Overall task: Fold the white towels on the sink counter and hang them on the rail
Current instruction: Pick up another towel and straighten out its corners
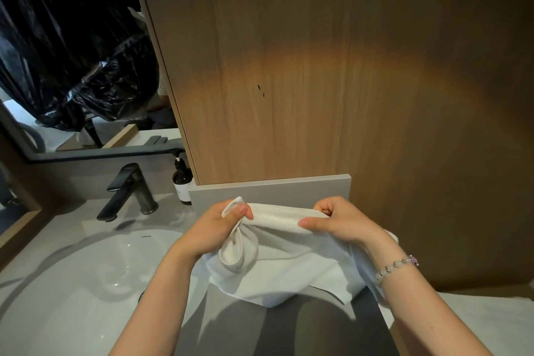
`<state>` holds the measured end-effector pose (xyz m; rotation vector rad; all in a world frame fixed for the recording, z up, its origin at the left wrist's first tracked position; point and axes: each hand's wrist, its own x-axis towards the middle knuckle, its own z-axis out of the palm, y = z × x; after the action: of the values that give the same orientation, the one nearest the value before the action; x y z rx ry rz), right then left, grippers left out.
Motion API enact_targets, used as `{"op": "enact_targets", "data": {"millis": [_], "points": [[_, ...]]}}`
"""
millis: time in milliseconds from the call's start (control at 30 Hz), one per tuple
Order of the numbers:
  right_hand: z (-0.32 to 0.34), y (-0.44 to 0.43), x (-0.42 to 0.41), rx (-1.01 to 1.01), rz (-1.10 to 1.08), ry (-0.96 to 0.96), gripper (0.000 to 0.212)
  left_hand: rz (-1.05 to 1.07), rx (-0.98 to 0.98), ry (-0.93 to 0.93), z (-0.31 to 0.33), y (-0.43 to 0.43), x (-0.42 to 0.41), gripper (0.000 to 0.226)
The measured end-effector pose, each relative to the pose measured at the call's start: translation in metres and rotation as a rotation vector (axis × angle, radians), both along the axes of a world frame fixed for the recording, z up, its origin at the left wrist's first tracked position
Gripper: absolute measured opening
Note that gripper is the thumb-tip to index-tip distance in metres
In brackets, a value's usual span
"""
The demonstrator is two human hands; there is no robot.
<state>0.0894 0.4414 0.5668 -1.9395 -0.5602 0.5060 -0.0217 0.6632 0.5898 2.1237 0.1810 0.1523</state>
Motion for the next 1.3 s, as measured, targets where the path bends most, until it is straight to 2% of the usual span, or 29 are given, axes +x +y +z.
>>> {"op": "enact_targets", "data": {"millis": [200,400,567,633,700,767,833,933,1033,1100,1233,1300], "points": [[0.002,-0.003,0.006,-0.034,-0.102,-0.234,0.030,0.108,0.015,0.003,0.011,0.011,-0.002,0.032],[-0.009,-0.024,0.015,-0.051,-0.166,-0.161,0.026,0.251,-0.037,0.000,0.017,0.036,-0.010,0.031],[-0.003,-0.034,0.016,-0.026,-0.067,-0.065,0.033,0.350,-0.021,0.067,0.009,0.058,-0.016,0.033],[0.005,-0.029,0.011,0.045,-0.056,-0.059,0.039,0.320,0.044,0.057,0.007,0.058,-0.018,0.034],[0.012,-0.021,0.005,0.161,-0.035,-0.009,0.035,0.256,0.188,0.003,0.007,0.055,-0.017,0.035],[0.017,-0.012,-0.002,0.230,-0.011,0.053,0.031,0.129,0.319,-0.027,0.010,0.044,-0.013,0.037],[0.018,0.001,-0.007,0.240,0.019,0.089,0.032,-0.054,0.354,-0.026,0.011,0.026,-0.005,0.038],[0.018,0.021,-0.016,0.243,0.050,0.110,0.022,-0.267,0.348,-0.028,0.001,-0.001,0.007,0.035],[0.014,0.030,-0.019,0.220,0.067,0.126,0.026,-0.313,0.318,0.042,-0.007,-0.013,0.013,0.043],[0.011,0.027,-0.016,0.169,0.062,0.106,0.032,-0.253,0.258,0.070,-0.005,-0.015,0.011,0.043],[0.007,0.017,-0.009,-0.051,0.041,-0.106,0.011,-0.028,0.096,0.026,0.000,-0.002,0.006,0.043],[0.006,0.014,-0.007,-0.087,-0.018,-0.193,0.014,0.049,0.035,0.019,0.001,0.004,0.006,0.039]]}}
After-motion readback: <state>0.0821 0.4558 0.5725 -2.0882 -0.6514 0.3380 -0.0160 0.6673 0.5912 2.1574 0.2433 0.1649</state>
